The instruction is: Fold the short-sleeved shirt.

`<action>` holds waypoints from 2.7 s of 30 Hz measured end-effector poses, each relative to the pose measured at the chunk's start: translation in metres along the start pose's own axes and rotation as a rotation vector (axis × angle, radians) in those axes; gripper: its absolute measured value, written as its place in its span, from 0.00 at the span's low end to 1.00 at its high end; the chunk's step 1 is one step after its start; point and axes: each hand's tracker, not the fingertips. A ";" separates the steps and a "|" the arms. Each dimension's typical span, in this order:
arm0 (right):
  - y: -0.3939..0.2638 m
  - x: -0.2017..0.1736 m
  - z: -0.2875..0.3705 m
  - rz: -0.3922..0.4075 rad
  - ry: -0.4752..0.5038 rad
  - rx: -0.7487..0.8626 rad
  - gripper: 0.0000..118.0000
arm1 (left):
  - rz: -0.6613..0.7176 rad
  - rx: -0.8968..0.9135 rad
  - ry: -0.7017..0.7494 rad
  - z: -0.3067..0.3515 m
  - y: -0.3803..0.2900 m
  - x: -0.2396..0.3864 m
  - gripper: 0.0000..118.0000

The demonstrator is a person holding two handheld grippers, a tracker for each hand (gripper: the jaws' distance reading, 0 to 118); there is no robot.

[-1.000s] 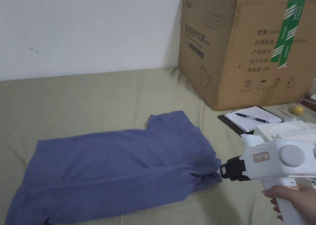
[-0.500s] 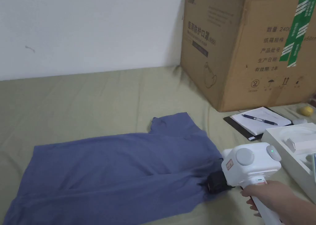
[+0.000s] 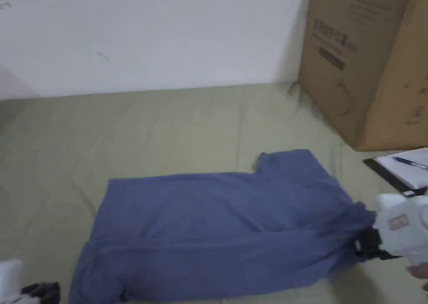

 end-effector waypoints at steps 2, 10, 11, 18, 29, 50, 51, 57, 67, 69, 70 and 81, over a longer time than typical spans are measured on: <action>-0.001 -0.009 0.006 0.021 0.003 0.001 0.10 | 0.004 -0.161 0.006 -0.029 0.016 -0.009 0.00; -0.002 -0.020 -0.007 0.020 -0.003 -0.031 0.10 | 0.173 -0.278 -0.089 -0.095 0.040 -0.023 0.98; -0.003 -0.020 -0.009 0.016 -0.001 -0.034 0.10 | 0.158 -0.273 -0.088 -0.103 0.041 -0.021 0.98; -0.006 -0.020 -0.014 0.009 -0.012 -0.053 0.10 | -0.071 -0.442 0.102 -0.146 0.031 0.014 0.97; -0.013 -0.022 -0.010 0.044 -0.018 -0.019 0.10 | -0.254 -0.349 -0.005 -0.107 0.041 0.038 0.04; -0.080 0.027 0.109 -0.039 0.068 0.073 0.07 | -0.167 -0.170 -0.077 0.016 0.015 0.006 0.04; -0.091 0.031 0.107 -0.046 0.049 0.059 0.07 | -0.162 -0.181 -0.074 0.016 0.004 0.004 0.04; -0.134 0.046 0.077 -0.158 0.078 0.011 0.05 | -0.091 -0.239 -0.090 0.000 -0.040 -0.007 0.04; -0.128 0.056 0.056 -0.155 0.005 -0.005 0.09 | -0.076 -0.268 -0.058 -0.011 -0.040 -0.008 0.49; -0.126 0.054 0.063 -0.167 0.001 0.012 0.44 | -0.134 -0.231 0.008 -0.004 -0.039 -0.008 0.94; -0.124 0.054 0.067 -0.159 -0.041 0.028 0.59 | -0.149 -0.191 0.037 0.000 -0.038 -0.009 0.97; -0.124 -0.007 0.159 -0.080 0.142 0.418 0.87 | 0.009 0.140 -0.170 0.086 0.002 0.004 1.00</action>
